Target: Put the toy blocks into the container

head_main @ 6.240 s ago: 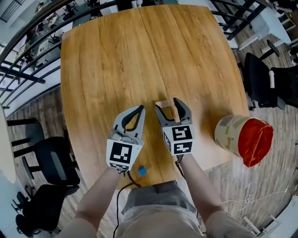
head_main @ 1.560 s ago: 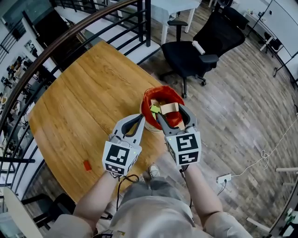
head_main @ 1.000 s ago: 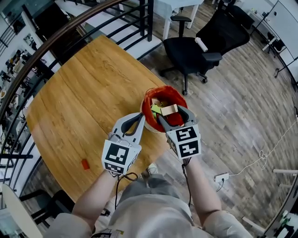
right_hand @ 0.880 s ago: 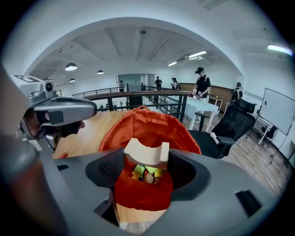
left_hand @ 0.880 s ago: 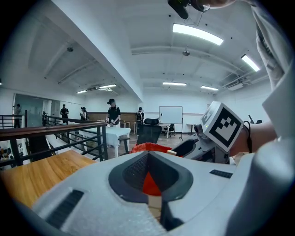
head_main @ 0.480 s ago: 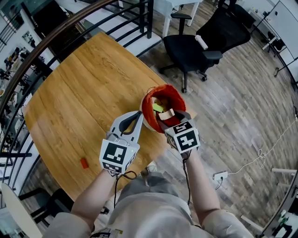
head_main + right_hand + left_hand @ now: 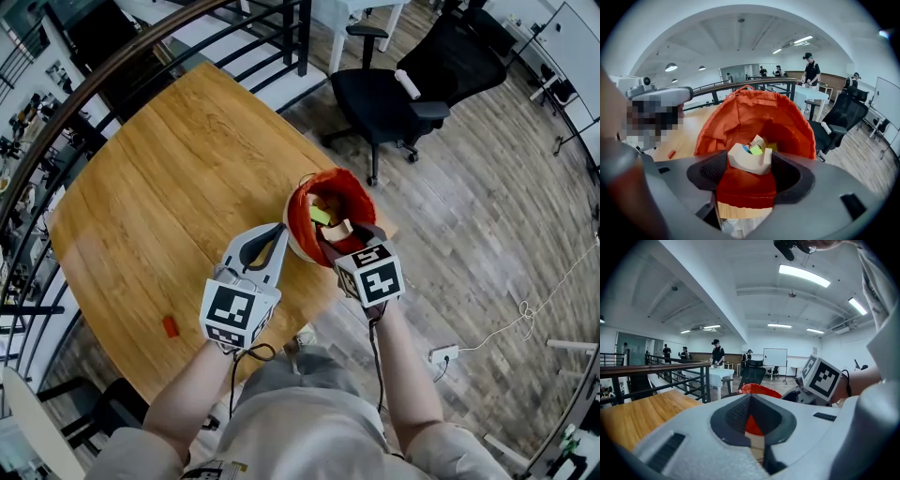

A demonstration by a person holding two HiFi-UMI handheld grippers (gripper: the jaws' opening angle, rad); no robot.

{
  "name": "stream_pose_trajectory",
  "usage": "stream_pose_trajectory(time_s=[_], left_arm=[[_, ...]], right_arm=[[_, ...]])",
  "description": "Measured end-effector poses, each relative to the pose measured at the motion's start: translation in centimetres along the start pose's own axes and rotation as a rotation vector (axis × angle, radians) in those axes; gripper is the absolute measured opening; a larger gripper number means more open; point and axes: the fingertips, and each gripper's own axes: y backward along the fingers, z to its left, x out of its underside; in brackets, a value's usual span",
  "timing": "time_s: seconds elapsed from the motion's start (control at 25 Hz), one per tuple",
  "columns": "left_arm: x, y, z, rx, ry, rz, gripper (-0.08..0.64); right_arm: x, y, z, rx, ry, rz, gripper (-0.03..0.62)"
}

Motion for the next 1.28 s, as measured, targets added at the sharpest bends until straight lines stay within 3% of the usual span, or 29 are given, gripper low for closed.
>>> stream_pose_trajectory(time_s=[0.48,0.92,1.28], left_arm=[[0.5,0.5,-0.4,0.003,-0.002,0.016,0.012],[-1.0,2.3,-0.5,-0.010,-0.018,-0.006,0.012],[-2.7,5.1,-0.1,-0.044,-0.032,-0.032,0.012]], right_arm=[[0.1,0.3,-0.4,0.006,-0.039,-0.031,0.276],[-2.3,2.8,0.2,0.022,-0.066,-0.150,0.268],[-6.4,7.2,3.3,0.003,-0.024,-0.317,0.151]])
